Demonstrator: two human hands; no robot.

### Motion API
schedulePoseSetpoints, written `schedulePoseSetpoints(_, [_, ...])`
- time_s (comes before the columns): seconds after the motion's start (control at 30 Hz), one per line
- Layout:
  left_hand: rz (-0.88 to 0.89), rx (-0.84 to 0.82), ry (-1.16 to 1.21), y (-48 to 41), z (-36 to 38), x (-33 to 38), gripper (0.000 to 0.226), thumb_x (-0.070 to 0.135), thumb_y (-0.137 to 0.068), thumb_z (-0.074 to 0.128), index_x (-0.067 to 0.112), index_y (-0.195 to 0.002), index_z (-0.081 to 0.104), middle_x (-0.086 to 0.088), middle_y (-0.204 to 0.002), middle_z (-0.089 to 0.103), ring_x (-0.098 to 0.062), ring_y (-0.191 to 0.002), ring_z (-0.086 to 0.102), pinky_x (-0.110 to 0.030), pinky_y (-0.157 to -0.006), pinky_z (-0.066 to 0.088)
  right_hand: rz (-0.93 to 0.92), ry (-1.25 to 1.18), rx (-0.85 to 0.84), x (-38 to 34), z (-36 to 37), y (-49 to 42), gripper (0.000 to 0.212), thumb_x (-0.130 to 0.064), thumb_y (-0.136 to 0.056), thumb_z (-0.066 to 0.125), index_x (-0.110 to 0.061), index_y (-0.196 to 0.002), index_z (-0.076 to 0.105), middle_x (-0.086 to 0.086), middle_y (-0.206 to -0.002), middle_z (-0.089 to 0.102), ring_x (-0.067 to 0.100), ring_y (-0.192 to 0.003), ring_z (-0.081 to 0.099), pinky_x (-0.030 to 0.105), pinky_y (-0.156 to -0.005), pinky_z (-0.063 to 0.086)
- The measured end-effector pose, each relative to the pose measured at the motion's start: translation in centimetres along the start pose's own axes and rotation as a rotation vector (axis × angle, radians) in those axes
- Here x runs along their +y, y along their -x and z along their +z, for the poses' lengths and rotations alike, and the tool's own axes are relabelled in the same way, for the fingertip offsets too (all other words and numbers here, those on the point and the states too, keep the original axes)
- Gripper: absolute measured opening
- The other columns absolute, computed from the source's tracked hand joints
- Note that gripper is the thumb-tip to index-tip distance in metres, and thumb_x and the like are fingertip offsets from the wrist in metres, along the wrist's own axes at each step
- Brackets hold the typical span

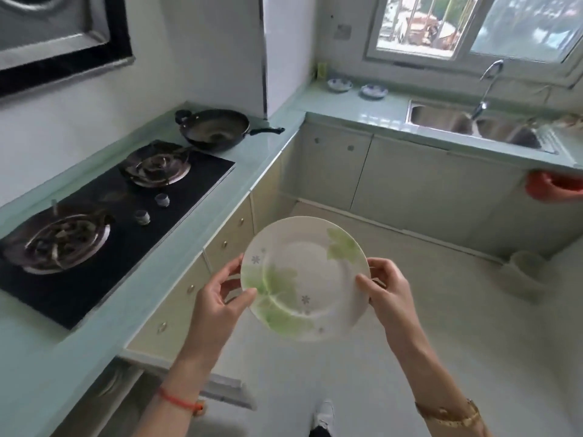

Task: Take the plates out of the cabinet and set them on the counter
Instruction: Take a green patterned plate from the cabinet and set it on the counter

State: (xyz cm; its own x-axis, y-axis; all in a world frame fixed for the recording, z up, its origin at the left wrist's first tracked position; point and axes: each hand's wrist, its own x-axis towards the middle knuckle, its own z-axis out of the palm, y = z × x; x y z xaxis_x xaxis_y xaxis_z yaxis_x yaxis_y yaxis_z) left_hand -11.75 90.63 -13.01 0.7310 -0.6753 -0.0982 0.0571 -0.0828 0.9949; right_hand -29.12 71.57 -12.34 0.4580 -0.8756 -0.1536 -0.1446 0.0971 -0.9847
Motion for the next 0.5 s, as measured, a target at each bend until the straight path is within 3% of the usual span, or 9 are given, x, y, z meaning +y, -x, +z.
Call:
schedulePoseSetpoints(0.1, [0.015,-0.003,0.024,-4.9,4.9,1.3,0.062,0.012,-0.073,0.071,0.029,-0.132,0.061,0.002,-0.118,0.074,-0.015,-0.112,0.069,-0.029,-0.093,0.057,-0.007,0.038,0.013,-1.0,-3.4,-5.3,0.018,0.001,-0.086,0.059,-0.008,-0.101,0.061,0.006,-0.087,0.062,0.015,-0.070,0.054,0.022,-0.060,0.045])
schedulePoseSetpoints(0.23, [0.048,-0.018,0.031,-11.5,11.2,2.2,0.059,-0.007,-0.084,0.067,0.021,-0.135,0.060,0.001,-0.118,0.075,-0.016,-0.113,0.069,-0.038,-0.098,0.055,-0.031,0.070,0.047,-2.2,-7.4,-12.8,0.015,-0.001,-0.086,0.060,-0.012,-0.097,0.062,0.002,-0.082,0.064,0.011,-0.064,0.053,0.011,-0.046,0.041])
schedulePoseSetpoints(0.33, [0.050,-0.010,0.020,-16.1,15.0,2.4,0.060,-0.011,-0.085,0.064,0.018,-0.138,0.058,0.002,-0.121,0.074,-0.015,-0.113,0.069,-0.036,-0.098,0.055,-0.028,0.083,0.075,-2.7,-9.5,-17.6,0.015,-0.002,-0.084,0.061,-0.014,-0.094,0.063,0.003,-0.078,0.064,0.011,-0.063,0.054,0.015,-0.046,0.042])
schedulePoseSetpoints(0.5, [0.039,-0.023,0.029,-24.4,20.2,2.7,0.060,-0.014,-0.085,0.062,0.021,-0.133,0.061,0.004,-0.120,0.075,-0.014,-0.112,0.070,-0.029,-0.094,0.057,0.016,0.083,0.114,-2.9,-11.8,-26.0,0.015,-0.005,-0.082,0.064,-0.017,-0.093,0.064,0.013,-0.089,0.070,0.019,-0.074,0.059,0.031,-0.062,0.047])
